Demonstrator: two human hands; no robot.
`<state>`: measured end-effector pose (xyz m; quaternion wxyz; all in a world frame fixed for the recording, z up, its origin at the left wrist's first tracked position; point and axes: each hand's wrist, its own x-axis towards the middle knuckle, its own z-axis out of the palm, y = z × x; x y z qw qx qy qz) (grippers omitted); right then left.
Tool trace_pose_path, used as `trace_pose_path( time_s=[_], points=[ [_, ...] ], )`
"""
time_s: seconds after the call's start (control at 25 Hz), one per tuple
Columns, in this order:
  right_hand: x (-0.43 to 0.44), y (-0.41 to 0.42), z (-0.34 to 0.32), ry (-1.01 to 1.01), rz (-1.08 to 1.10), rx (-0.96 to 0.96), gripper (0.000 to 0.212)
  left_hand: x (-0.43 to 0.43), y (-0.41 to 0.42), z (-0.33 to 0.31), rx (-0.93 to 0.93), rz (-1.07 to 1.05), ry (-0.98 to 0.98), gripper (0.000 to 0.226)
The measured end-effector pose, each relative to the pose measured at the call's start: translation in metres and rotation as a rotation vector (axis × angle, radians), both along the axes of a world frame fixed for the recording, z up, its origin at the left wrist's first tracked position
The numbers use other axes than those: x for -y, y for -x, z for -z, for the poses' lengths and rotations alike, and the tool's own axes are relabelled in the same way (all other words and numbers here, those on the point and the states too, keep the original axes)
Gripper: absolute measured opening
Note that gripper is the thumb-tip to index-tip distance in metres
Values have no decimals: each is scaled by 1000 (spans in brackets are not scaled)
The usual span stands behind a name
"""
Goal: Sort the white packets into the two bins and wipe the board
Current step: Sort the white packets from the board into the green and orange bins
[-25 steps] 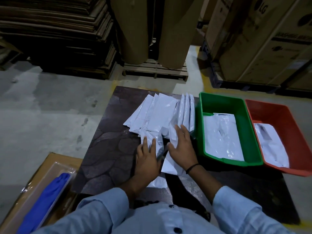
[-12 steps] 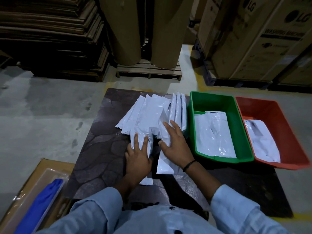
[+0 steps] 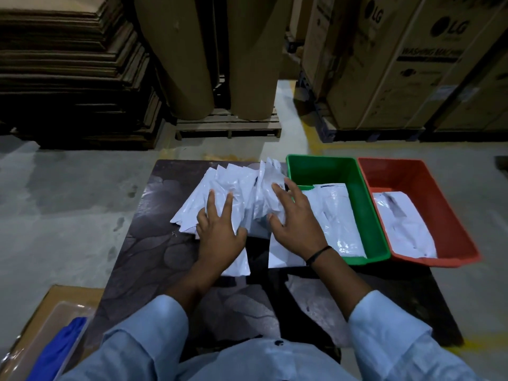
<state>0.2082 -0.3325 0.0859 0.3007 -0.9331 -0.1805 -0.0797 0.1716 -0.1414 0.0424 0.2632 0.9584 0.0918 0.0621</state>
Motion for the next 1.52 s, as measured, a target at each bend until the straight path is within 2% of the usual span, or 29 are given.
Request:
trace_pose_path(
  time_s=[0.28, 0.44, 0.56, 0.8, 0.96, 1.08, 1.2, 1.4, 1.52],
  points=[
    [95, -20, -9, 117, 189, 14, 63, 83, -29, -32, 9, 167, 106, 81],
    [140, -36, -6, 204, 269, -52, 63, 115, -41, -42, -4, 221, 137, 78],
    [160, -49, -6, 267, 275, -96, 63, 136, -47, -44, -10, 215, 148, 78],
    [163, -71, 15, 530, 233, -235, 61, 166, -51, -43, -63, 180, 91, 78],
    [160, -74, 41, 732, 186, -207, 66, 180, -50, -38, -87, 157, 89, 78],
    [161, -74, 57, 680, 114, -226, 67, 188, -52, -34, -78, 145, 83, 78],
    [163, -76, 69, 614, 59, -330, 67, 195, -53, -32, -80, 126, 87, 78],
    [160, -81, 77, 543, 67, -463, 71, 202, -56, -27, -94, 97, 57, 78],
    [161, -85, 67, 461, 75, -452, 70, 200, -57, -22, -85, 97, 49, 77]
  ],
)
